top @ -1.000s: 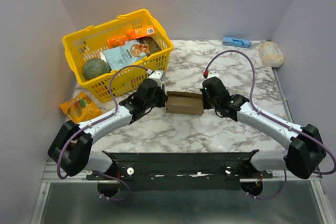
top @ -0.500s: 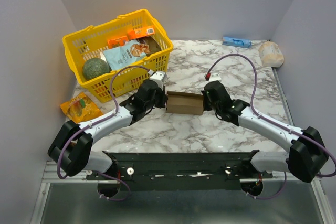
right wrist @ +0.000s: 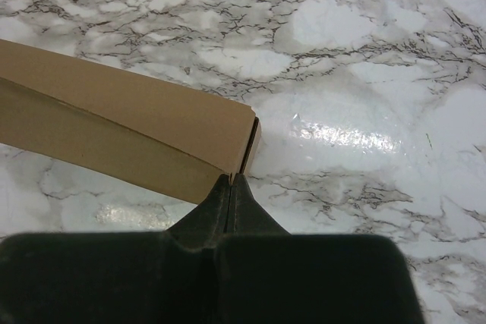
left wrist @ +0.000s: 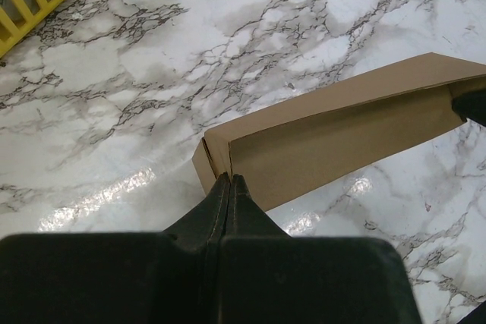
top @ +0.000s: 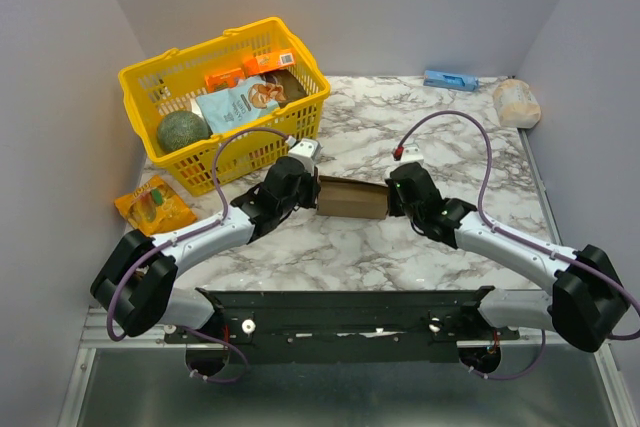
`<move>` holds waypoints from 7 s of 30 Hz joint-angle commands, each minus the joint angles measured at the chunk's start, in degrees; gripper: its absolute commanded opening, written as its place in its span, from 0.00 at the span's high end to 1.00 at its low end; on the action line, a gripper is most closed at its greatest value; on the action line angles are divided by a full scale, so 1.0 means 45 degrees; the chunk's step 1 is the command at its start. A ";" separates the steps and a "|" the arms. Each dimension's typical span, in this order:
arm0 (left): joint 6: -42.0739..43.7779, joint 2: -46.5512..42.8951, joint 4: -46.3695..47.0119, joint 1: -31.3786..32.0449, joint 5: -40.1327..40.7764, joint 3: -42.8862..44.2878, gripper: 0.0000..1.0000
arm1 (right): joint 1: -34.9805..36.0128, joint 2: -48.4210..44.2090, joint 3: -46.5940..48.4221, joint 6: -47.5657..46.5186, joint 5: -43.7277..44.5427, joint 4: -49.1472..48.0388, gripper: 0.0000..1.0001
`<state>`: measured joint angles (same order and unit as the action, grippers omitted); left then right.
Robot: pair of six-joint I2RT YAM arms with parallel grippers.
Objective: Fold the paper box
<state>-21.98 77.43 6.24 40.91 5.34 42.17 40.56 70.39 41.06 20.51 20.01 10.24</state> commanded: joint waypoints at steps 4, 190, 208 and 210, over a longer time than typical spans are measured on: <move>-0.1209 0.0431 -0.1445 0.0363 -0.1516 -0.0758 1.00 | 0.0226 0.0471 -0.0491 0.0324 -0.0482 0.0947 0.99; -0.2480 0.0294 -0.0021 -0.1082 -0.3160 -0.2457 0.61 | -0.1434 -0.2107 -0.2034 0.4094 -0.0951 0.0048 0.59; -0.1659 0.0567 0.0664 -0.1082 -0.3043 -0.2966 0.75 | -0.3172 -0.2751 -0.0842 0.2687 -0.4171 0.0655 0.36; -0.1659 0.0567 0.0664 -0.1082 -0.3062 -0.2946 0.75 | -0.3348 -0.2829 -0.0998 0.2785 -0.4717 0.0518 0.39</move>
<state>-32.80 76.99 20.60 35.75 -9.45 32.18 26.44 59.24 36.58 33.82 5.74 12.16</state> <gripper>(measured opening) 0.279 0.637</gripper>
